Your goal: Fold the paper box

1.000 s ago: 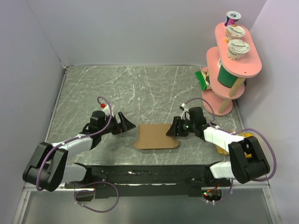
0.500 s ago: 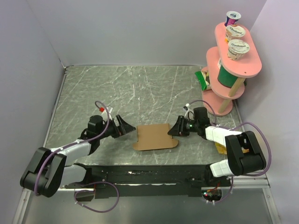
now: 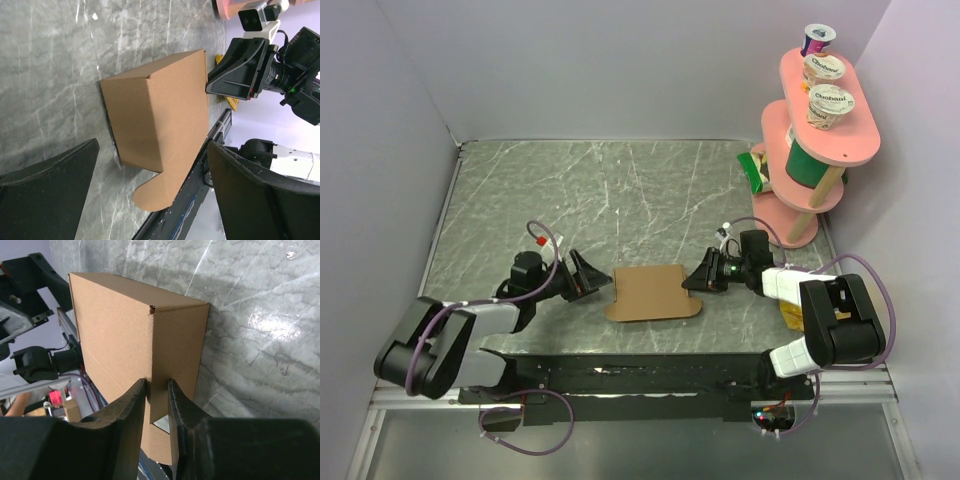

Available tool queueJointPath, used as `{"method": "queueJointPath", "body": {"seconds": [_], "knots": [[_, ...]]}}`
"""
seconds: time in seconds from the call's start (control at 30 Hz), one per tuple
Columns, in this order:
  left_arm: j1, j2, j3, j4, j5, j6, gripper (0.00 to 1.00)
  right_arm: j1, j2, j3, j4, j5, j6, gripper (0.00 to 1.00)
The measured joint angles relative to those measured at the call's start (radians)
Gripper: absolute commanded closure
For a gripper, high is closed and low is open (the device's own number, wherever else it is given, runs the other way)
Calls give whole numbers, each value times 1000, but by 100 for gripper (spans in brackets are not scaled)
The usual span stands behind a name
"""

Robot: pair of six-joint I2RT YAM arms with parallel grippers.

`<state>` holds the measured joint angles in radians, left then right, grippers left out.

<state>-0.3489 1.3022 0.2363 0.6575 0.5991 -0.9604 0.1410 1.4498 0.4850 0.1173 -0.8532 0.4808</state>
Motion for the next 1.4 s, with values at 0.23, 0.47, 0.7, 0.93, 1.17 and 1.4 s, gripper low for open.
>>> {"method": "queueJointPath", "body": {"seconds": [0.23,0.47,0.7,0.93,1.17,1.4], "knots": [[-27,96,-1,78,5,-22,4,-11,3,0,-5,-3,14,92],[-105,288,3,288,7,-109,2,-32,13,0,-6,-20,32,93],[-160,373,11,449,-21,-179,6,-34,13,0,-6,-19,35,93],[-170,433,74,536,-55,-216,35,-36,12,0,-5,-15,35,89],[-177,535,119,613,-50,-300,50,-16,-60,8,-63,74,14,36],[-164,480,123,575,-47,-373,48,71,-328,52,-222,283,-110,0]]}}
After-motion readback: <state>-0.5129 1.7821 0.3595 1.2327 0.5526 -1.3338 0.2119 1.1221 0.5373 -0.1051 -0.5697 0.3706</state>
